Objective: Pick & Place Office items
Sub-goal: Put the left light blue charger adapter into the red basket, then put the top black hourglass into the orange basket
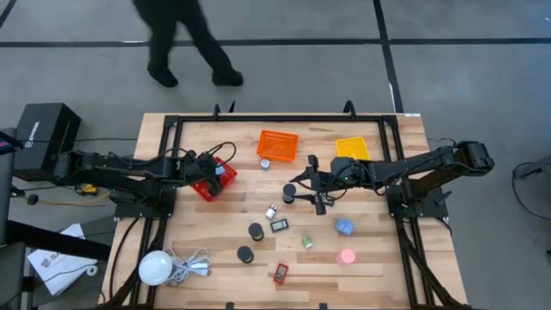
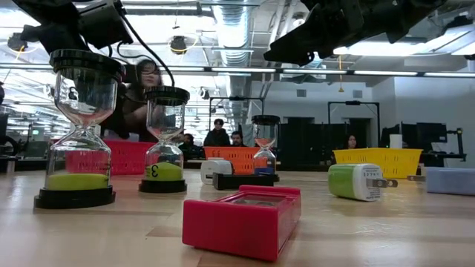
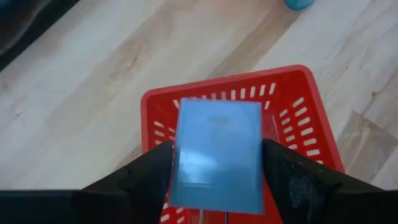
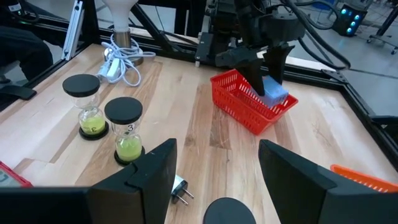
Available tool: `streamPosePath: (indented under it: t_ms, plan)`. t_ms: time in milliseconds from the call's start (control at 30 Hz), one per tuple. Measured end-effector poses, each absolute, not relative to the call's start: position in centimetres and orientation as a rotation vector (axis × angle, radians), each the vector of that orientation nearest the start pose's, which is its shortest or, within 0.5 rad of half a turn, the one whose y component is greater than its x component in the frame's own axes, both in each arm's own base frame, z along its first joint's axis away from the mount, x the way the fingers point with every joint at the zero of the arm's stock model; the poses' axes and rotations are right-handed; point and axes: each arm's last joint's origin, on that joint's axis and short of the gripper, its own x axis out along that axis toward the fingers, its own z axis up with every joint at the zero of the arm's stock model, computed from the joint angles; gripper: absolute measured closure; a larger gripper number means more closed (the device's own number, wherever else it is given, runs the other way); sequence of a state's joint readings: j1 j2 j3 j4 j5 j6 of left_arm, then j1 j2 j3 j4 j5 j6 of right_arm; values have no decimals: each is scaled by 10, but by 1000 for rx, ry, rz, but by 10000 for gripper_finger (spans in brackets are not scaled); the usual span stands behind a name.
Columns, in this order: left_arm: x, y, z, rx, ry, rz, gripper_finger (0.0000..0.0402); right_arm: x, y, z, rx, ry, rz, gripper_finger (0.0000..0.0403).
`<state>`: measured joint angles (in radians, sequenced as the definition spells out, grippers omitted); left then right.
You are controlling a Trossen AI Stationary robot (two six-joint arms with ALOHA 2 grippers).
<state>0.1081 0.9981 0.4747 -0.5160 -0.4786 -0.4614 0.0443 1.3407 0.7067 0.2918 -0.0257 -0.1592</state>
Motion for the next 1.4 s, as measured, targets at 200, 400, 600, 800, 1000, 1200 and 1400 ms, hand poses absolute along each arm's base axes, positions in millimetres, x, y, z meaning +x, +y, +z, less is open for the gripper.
streamPosePath:
  t_ms: [200, 400, 600, 800, 1000, 1200, 1400]
  plan:
    - [164, 32, 175, -201, 881, 775, 153, 283, 13, 231, -158, 336, 96, 184]
    - [164, 32, 175, -201, 877, 776, 152, 283, 13, 231, -158, 336, 96, 184]
    - [163, 32, 178, -186, 856, 765, 159, 284, 13, 229, -158, 347, 95, 184]
    - [162, 32, 196, -201, 701, 725, 180, 287, 7, 224, -154, 367, 76, 184]
    - [167, 30, 225, -275, 422, 589, 194, 296, 0, 208, -149, 392, 55, 184]
    - [175, 22, 236, -230, 341, 359, 205, 315, -4, 196, -145, 423, 45, 184]
    - [183, 12, 231, -203, 371, 278, 210, 330, -4, 196, -143, 496, 54, 184]
